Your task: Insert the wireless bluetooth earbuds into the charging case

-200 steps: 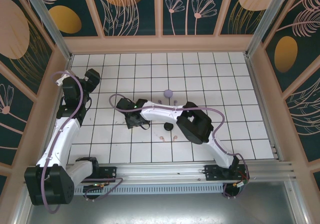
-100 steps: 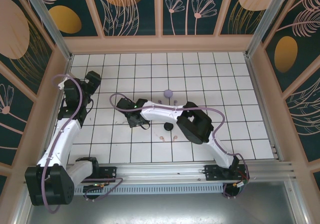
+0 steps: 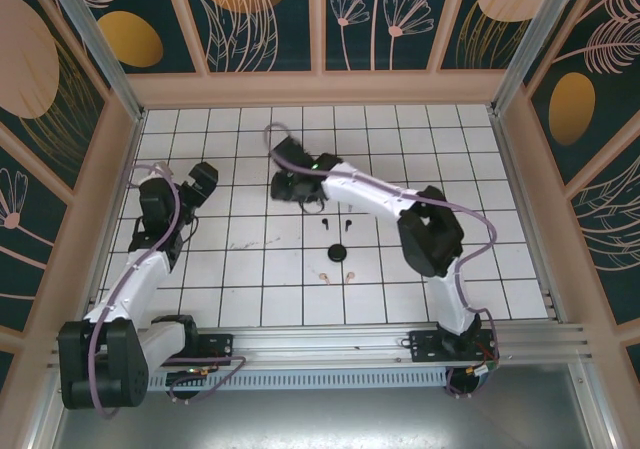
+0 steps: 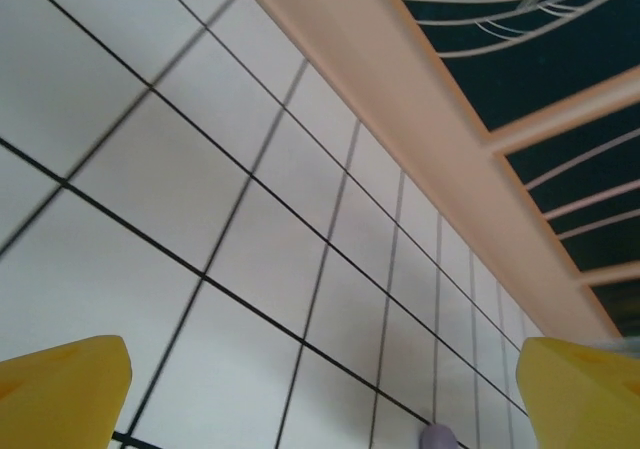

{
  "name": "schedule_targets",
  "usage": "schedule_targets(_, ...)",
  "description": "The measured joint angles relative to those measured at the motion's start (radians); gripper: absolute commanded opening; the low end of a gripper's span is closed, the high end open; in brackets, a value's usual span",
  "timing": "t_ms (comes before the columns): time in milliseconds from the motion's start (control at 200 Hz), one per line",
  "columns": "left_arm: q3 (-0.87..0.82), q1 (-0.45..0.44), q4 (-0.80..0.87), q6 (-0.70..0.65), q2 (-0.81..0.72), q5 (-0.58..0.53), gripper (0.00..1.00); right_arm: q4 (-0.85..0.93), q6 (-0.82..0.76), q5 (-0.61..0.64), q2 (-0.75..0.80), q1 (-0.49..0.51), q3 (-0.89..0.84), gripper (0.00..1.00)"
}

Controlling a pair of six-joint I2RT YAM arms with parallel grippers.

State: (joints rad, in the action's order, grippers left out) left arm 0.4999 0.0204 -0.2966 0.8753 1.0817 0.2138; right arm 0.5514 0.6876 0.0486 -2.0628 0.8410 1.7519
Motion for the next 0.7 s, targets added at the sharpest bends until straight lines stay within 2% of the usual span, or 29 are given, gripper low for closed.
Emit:
schedule_targets(130,-0.093,-0.011,-0.174,0.022,0.023,0.085,0.99,-0.075,0.078,-0.074,0.022,-0.109,0.009,0.32)
schedule_targets(265,-0.159,-0.056,-0.336,0.028,0.054,0.137,0.99,-0.137,0.190,-0.158,0.021,-0.165,0.011,0.32)
schedule_targets(475,-0.182,-0.132,-0.564,0.015,0.161,0.185,0.98,-0.244,0.383,-0.261,0.006,-0.164,0.011,0.32)
schedule_targets(696,-0.167,-0.175,-0.693,-0.019,0.294,0.209,0.92,-0.283,0.525,-0.257,-0.002,-0.126,0.011,0.32)
